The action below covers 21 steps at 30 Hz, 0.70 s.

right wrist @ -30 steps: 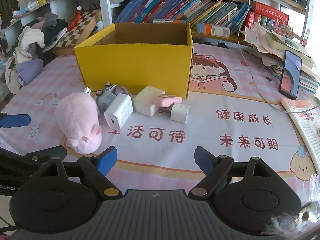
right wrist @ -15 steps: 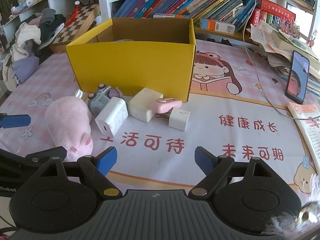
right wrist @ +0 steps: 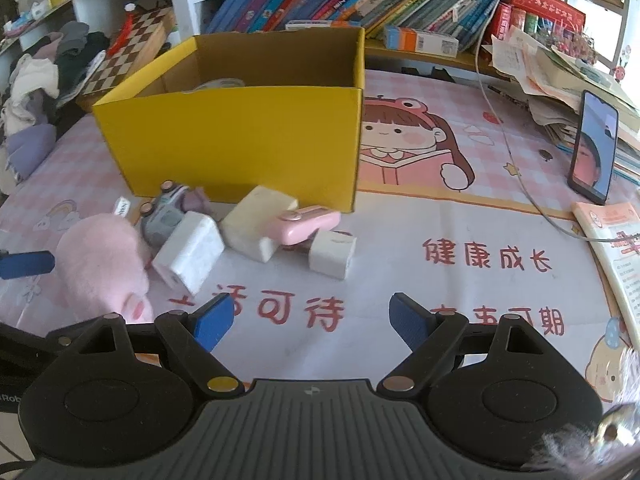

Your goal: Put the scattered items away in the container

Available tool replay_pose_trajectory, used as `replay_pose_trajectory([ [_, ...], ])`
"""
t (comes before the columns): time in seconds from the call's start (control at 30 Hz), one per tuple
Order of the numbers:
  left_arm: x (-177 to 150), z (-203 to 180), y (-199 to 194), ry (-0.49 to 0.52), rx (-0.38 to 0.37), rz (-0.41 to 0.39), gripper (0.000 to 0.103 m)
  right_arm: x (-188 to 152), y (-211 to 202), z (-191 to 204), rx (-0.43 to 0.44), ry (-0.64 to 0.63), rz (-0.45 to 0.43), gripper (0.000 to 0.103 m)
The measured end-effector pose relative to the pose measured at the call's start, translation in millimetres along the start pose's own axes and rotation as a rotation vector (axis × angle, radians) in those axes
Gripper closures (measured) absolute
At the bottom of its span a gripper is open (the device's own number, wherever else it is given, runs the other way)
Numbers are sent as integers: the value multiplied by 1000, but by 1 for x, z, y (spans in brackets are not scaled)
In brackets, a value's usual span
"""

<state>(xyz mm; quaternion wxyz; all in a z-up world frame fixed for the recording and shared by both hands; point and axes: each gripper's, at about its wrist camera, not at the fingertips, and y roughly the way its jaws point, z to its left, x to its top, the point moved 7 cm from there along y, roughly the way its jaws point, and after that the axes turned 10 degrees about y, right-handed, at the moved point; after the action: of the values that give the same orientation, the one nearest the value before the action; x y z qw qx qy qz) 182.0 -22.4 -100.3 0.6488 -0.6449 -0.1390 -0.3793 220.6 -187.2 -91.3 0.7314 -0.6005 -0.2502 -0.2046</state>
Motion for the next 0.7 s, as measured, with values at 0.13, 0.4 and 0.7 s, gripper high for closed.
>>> replay_pose_trajectory([
  [0.13, 2, 1, 6, -14, -4, 3, 2, 4, 6, -3, -4, -6, 13, 20],
  [0.4, 5, 3, 15, -28, -20, 19, 1, 14, 19, -7, -2, 1, 28, 23],
  [0.7, 3, 8, 23, -72, -42, 46, 1, 24, 40, -9, 3, 11, 64, 41],
])
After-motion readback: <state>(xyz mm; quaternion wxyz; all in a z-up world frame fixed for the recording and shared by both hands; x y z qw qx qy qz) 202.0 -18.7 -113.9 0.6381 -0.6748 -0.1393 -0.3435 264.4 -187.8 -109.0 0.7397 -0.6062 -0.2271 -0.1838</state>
